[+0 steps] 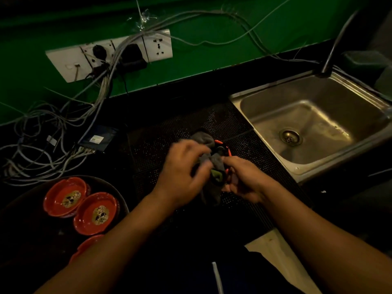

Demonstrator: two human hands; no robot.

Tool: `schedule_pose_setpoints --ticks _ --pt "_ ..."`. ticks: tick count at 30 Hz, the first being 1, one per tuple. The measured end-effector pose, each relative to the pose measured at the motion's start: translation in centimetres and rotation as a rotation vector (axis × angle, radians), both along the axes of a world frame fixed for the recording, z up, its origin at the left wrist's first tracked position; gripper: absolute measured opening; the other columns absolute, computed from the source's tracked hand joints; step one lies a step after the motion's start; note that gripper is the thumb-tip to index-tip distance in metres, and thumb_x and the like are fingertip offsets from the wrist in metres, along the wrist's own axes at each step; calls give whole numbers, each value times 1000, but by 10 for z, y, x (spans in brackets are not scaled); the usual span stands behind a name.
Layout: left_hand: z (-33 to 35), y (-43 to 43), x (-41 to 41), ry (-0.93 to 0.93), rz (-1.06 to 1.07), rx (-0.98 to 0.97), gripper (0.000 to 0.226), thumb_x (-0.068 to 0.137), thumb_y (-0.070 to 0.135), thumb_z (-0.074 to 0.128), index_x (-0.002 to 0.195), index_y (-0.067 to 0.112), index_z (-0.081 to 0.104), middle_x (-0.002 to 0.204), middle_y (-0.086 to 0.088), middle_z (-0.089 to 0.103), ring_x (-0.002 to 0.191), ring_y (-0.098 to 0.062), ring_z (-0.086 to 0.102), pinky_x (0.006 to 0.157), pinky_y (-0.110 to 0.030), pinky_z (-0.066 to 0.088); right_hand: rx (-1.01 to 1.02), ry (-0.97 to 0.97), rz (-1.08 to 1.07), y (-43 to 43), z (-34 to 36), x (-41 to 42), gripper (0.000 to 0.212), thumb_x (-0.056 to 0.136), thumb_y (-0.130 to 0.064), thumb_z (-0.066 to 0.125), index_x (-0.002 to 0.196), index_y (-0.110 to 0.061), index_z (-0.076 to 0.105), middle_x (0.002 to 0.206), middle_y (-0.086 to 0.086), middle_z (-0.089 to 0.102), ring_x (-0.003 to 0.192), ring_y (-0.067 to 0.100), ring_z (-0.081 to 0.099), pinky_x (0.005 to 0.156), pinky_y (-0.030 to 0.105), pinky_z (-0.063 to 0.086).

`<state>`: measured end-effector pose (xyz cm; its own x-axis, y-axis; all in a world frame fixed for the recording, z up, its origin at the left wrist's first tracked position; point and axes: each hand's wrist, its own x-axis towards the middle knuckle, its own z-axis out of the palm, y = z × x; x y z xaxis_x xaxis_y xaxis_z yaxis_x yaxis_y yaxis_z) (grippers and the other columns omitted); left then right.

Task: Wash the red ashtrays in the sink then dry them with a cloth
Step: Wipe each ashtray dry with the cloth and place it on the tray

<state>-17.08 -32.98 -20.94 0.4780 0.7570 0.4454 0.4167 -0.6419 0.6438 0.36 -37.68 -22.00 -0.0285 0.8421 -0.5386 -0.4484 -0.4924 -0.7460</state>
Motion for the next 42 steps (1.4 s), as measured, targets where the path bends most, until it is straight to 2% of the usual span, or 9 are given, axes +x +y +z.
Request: schedule_pose_setpoints --ticks 4,10,15,20,24,27,33,37,42 --pt "-4 -8 1 433 -320 -53 76 79 65 54 141 24 39 147 -1 36 134 -14 33 110 -27 29 -6 68 -63 0 -6 -2 44 98 -33 45 134 -8 51 100 13 70 81 22 70 61 35 58" --pt "9 -5 22 158 -367 -228 64 72 23 71 132 14 49 130 0 55 119 -8 50 103 -21 39 54 290 -135 0 -5 -2 81 87 -72 24 115 -11 70 117 17 67 106 27 67 84 39 57" --pt "19 -7 30 310 -518 -108 64 75 28 64 134 10 46 135 -5 52 123 -10 45 105 -14 29 57 455 -148 -5 -2 10 66 91 -59 40 120 -5 66 121 19 64 109 31 64 94 45 51" --pt "22 12 31 678 -444 94 75 77 57 42 142 22 30 144 1 44 135 -14 36 117 -38 15 19 425 -54 -7 -3 13 64 89 -62 36 118 -15 68 119 15 66 105 31 64 86 48 49" --pt "19 7 28 762 -344 -24 75 85 59 45 147 25 18 149 3 38 138 -11 32 120 -43 -1 36 389 -92 -6 -2 15 65 85 -60 46 133 -17 56 129 16 61 110 32 61 90 50 47" --pt "19 0 31 712 -301 -104 75 84 64 48 143 23 25 142 6 46 135 -12 36 118 -40 0 73 323 -152 -3 -1 13 64 83 -54 53 130 -12 58 126 18 62 107 30 64 94 49 48" --pt "16 -6 31 607 -256 -278 53 79 56 62 118 29 40 109 6 55 100 -10 47 103 -34 26 155 175 -106 -4 4 11 39 84 -49 47 68 -32 78 81 2 74 74 15 70 79 35 51" --pt "14 -8 33 252 -325 -752 44 75 36 72 111 31 47 102 3 66 91 -13 66 89 -42 53 153 143 -96 -7 -2 11 30 87 -47 51 97 -31 75 95 9 73 84 22 70 80 38 51" --pt "13 -19 41 -516 -252 -1343 49 73 9 65 121 7 53 101 -10 65 91 -20 65 78 -36 55 228 14 -48 -9 -3 7 48 86 -49 49 133 -42 46 123 8 64 96 23 69 72 38 58"
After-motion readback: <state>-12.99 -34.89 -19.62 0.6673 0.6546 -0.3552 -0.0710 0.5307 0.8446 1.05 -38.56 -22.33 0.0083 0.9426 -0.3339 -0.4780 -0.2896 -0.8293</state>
